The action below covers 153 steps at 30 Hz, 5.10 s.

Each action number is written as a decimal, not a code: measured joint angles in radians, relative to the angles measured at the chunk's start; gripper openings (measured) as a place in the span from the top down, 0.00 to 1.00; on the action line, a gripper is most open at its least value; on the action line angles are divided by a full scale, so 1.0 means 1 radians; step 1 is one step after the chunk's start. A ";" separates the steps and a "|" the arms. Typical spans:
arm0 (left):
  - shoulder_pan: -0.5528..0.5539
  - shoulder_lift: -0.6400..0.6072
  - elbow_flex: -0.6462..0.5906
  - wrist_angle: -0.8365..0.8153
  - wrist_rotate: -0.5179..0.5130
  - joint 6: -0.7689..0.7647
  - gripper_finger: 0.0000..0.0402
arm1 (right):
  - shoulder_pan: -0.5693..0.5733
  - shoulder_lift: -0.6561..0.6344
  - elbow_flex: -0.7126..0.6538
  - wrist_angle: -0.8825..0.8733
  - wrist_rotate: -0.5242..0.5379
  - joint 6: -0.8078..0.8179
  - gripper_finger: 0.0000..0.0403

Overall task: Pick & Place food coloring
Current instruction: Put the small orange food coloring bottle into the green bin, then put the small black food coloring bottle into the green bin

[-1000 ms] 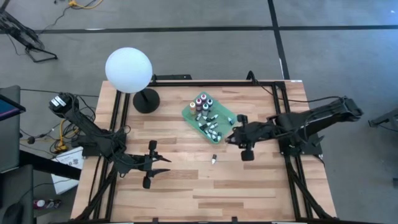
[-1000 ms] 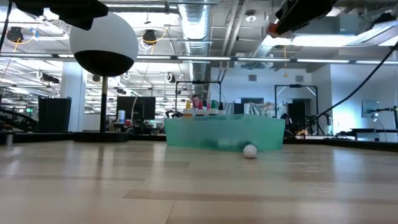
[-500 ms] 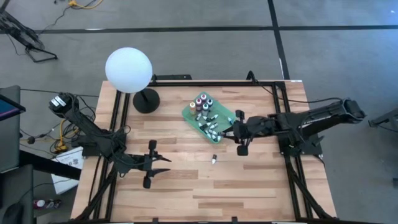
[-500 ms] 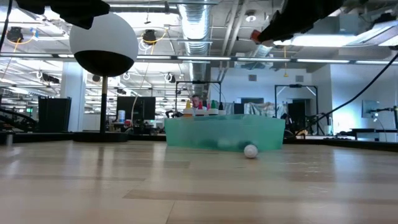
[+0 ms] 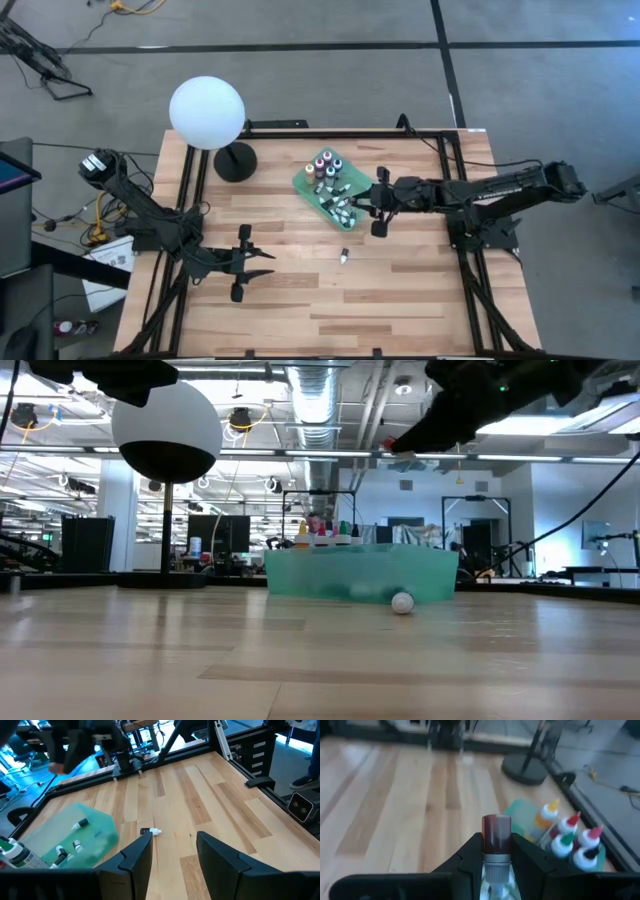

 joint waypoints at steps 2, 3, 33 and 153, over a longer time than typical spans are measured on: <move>0.000 0.000 0.000 -0.001 0.000 0.000 0.63 | -0.025 0.019 -0.008 0.069 -0.013 0.001 0.80; 0.000 0.000 0.000 -0.001 0.000 0.000 0.63 | -0.037 0.028 -0.014 0.099 -0.021 0.004 0.80; 0.005 0.000 0.000 -0.006 -0.010 -0.004 0.63 | -0.277 0.392 -0.043 0.197 -0.023 0.327 0.78; 0.509 0.968 0.840 -0.338 0.530 0.171 0.43 | 0.720 -0.101 -0.042 0.021 0.399 0.283 0.67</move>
